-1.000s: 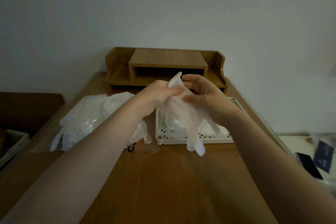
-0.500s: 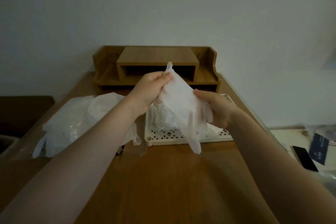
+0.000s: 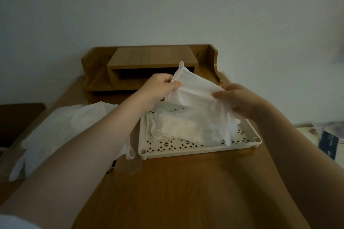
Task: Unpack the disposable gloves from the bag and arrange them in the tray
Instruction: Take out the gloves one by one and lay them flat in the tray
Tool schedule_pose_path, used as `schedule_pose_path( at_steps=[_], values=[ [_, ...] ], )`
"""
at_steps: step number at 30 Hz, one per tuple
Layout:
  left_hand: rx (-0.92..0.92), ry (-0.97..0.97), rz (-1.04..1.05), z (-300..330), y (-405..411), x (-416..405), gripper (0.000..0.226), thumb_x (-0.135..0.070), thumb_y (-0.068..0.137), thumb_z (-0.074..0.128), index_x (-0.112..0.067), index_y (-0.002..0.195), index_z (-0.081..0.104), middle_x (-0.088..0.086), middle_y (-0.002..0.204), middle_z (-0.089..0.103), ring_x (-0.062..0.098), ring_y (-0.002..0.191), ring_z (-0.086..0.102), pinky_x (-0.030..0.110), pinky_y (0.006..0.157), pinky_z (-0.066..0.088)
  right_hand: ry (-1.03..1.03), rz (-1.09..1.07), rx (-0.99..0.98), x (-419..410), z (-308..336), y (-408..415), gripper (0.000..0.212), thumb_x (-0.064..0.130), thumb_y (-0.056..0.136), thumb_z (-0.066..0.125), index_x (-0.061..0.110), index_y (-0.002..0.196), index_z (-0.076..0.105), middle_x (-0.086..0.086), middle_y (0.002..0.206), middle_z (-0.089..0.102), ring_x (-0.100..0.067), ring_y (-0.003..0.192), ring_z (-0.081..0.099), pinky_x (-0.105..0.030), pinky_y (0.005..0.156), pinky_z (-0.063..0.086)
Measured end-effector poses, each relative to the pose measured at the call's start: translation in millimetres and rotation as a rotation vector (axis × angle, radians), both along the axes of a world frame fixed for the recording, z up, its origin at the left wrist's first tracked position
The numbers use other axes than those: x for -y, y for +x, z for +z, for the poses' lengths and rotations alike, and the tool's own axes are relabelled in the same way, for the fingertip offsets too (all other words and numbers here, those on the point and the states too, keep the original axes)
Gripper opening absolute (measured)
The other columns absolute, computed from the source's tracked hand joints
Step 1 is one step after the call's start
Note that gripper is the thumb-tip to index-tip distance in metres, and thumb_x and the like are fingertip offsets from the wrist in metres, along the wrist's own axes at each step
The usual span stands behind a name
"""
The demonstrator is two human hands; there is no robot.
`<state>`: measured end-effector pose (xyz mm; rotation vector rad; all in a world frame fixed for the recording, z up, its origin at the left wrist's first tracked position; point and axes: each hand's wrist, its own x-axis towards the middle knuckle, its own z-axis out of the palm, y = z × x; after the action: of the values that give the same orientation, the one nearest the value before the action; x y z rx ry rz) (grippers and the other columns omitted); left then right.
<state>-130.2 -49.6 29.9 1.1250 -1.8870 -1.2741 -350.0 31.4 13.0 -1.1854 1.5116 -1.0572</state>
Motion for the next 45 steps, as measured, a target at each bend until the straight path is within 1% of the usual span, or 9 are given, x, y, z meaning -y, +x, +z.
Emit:
schedule_pose_path(
  at_steps=[6, 12, 19, 22, 29, 32, 34, 38, 45],
  values=[
    [0.064, -0.355, 0.018, 2.5, -16.1, 18.6, 0.013, -0.011, 0.091, 0.058, -0.015, 0.099, 0.067, -0.007, 0.098, 0.064, 0.006, 0.092, 0.057, 0.011, 0.072, 0.040, -0.572, -0.279, -0.644, 2.7, 31.1, -7.7, 0.008, 0.012, 0.088, 0.062, 0.017, 0.087, 0.056, 0.002, 0.083, 0.057, -0.013, 0.076, 0.053, -0.021, 0.068, 0.043],
    [0.506, -0.517, -0.093, -31.1, 2.4, 12.4, 0.021, -0.004, 0.092, 0.049, -0.016, 0.089, 0.066, -0.009, 0.084, 0.052, 0.005, 0.073, 0.047, 0.018, 0.061, 0.036, -0.186, 0.201, -1.220, -11.5, -30.1, 13.5, 0.026, 0.017, 0.092, 0.057, 0.018, 0.118, 0.055, 0.004, 0.112, 0.055, -0.018, 0.103, 0.056, -0.021, 0.081, 0.042],
    [0.621, -0.620, -0.213, -45.2, 26.1, -2.4, 0.024, 0.002, 0.090, 0.043, -0.011, 0.091, 0.063, -0.003, 0.094, 0.052, 0.022, 0.089, 0.055, 0.036, 0.076, 0.047, -0.187, 0.266, -0.984, -26.2, -44.8, 31.4, 0.025, 0.018, 0.090, 0.061, 0.024, 0.115, 0.058, 0.004, 0.126, 0.052, -0.010, 0.102, 0.047, -0.019, 0.088, 0.039],
    [0.634, -0.623, -0.211, -46.6, 35.4, -5.8, 0.025, 0.002, 0.090, 0.042, -0.011, 0.093, 0.064, 0.001, 0.101, 0.055, 0.022, 0.095, 0.054, 0.036, 0.080, 0.047, -0.228, 0.283, -1.104, -33.2, -44.5, 36.1, 0.017, 0.016, 0.093, 0.057, 0.022, 0.107, 0.063, 0.004, 0.126, 0.051, -0.011, 0.106, 0.047, -0.019, 0.091, 0.039],
    [0.954, -0.330, -0.282, -61.5, 40.2, -5.1, 0.036, -0.003, 0.091, 0.040, -0.017, 0.110, 0.067, 0.002, 0.129, 0.053, 0.021, 0.112, 0.054, 0.039, 0.099, 0.044, 0.072, 0.327, -1.002, -36.7, -46.8, 47.4, 0.038, 0.039, 0.095, 0.050, 0.010, 0.103, 0.071, -0.003, 0.113, 0.064, -0.021, 0.104, 0.056, -0.035, 0.097, 0.043],
    [0.887, -0.477, -0.118, -57.1, 36.8, -16.3, 0.030, -0.016, 0.096, 0.038, -0.006, 0.109, 0.063, 0.005, 0.124, 0.053, 0.023, 0.119, 0.048, 0.037, 0.100, 0.041, -0.017, 0.151, -1.073, -34.8, -39.6, 54.0, 0.043, 0.042, 0.098, 0.041, 0.009, 0.102, 0.068, -0.004, 0.106, 0.066, -0.017, 0.085, 0.058, -0.026, 0.080, 0.045],
    [0.752, -0.665, -0.039, -55.5, 25.6, -28.1, 0.032, -0.015, 0.097, 0.038, -0.009, 0.122, 0.057, 0.003, 0.134, 0.047, 0.019, 0.128, 0.038, 0.034, 0.107, 0.031, -0.203, 0.007, -1.137, -27.6, -40.3, 56.8, 0.033, 0.033, 0.099, 0.042, 0.013, 0.114, 0.063, -0.004, 0.119, 0.062, -0.017, 0.098, 0.058, -0.027, 0.087, 0.047],
    [0.790, -0.687, -0.206, -69.0, -11.1, -45.1, 0.046, -0.022, 0.102, 0.031, -0.009, 0.146, 0.029, 0.007, 0.154, 0.025, 0.019, 0.143, 0.018, 0.033, 0.118, 0.012, -0.090, 0.202, -1.194, -6.0, -64.9, 74.2, 0.060, 0.039, 0.098, 0.042, 0.015, 0.149, 0.023, -0.004, 0.157, 0.023, -0.023, 0.144, 0.020, -0.038, 0.117, 0.016],
    [1.102, -0.402, -0.281, -104.6, 0.7, -20.3, 0.079, -0.066, 0.092, 0.012, -0.017, 0.150, -0.013, 0.006, 0.156, -0.020, 0.021, 0.145, -0.014, 0.037, 0.116, -0.006, 0.231, 0.294, -1.240, 2.6, -87.7, 44.7, 0.088, 0.071, 0.088, 0.028, 0.022, 0.152, -0.008, 0.002, 0.159, -0.014, -0.022, 0.145, -0.016, -0.050, 0.113, -0.015]
  ],
)
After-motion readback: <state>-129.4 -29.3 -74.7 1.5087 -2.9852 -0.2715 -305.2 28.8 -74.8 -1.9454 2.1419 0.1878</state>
